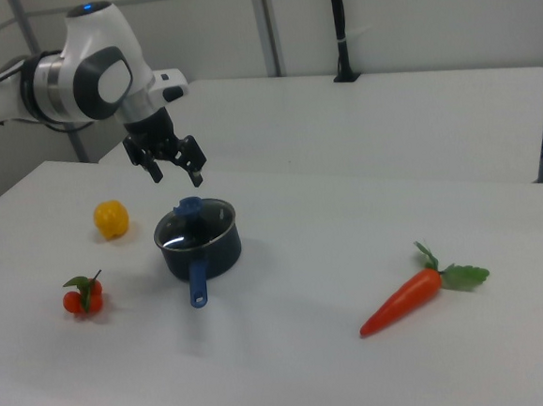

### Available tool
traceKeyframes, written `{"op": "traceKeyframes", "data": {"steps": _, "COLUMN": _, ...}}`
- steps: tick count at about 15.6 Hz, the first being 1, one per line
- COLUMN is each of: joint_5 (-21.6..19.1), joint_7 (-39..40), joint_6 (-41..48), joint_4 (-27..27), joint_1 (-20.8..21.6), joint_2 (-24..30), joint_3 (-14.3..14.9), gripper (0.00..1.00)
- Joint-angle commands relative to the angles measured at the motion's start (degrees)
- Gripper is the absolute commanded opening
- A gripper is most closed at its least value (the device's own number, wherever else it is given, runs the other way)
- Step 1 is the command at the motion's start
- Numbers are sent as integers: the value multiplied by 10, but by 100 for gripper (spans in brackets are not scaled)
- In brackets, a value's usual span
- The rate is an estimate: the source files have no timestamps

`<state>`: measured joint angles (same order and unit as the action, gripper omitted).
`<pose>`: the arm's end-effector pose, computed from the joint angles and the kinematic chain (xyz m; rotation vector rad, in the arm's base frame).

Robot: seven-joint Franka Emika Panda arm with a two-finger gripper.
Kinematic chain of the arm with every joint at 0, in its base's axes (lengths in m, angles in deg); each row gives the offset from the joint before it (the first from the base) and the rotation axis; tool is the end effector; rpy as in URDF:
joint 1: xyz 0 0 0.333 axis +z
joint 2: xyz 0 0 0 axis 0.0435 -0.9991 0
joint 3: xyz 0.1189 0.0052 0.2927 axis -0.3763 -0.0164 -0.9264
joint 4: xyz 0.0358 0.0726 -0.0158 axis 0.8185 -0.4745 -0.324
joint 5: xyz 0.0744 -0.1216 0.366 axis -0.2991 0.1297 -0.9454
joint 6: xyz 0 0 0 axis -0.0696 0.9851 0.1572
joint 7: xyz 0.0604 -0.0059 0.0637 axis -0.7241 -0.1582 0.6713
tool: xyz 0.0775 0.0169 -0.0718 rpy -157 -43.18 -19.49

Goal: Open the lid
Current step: 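Move the gripper down over the blue knob of the glass lid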

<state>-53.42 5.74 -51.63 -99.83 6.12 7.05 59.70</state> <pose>0.6529 0.0938 0.5048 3.1214 0.1138 0.2831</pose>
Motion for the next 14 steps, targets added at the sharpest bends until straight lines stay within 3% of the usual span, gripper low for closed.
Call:
{"op": "traceKeyframes", "data": {"steps": 1, "joint_5": -9, "joint_7": 15, "joint_6": -43, "joint_4": -4, "joint_1": 5, "joint_2": -28, "joint_3": -9, "gripper": 100}}
{"op": "traceKeyframes", "data": {"steps": 12, "joint_5": -8, "joint_7": 9, "joint_6": -119, "joint_4": -55, "joint_1": 6, "joint_2": -42, "joint_3": -12, "gripper": 100}}
{"op": "traceKeyframes", "data": {"steps": 14, "joint_5": -8, "joint_7": 8, "joint_6": -123, "joint_4": -56, "joint_1": 6, "joint_2": -42, "joint_3": -14, "gripper": 93}}
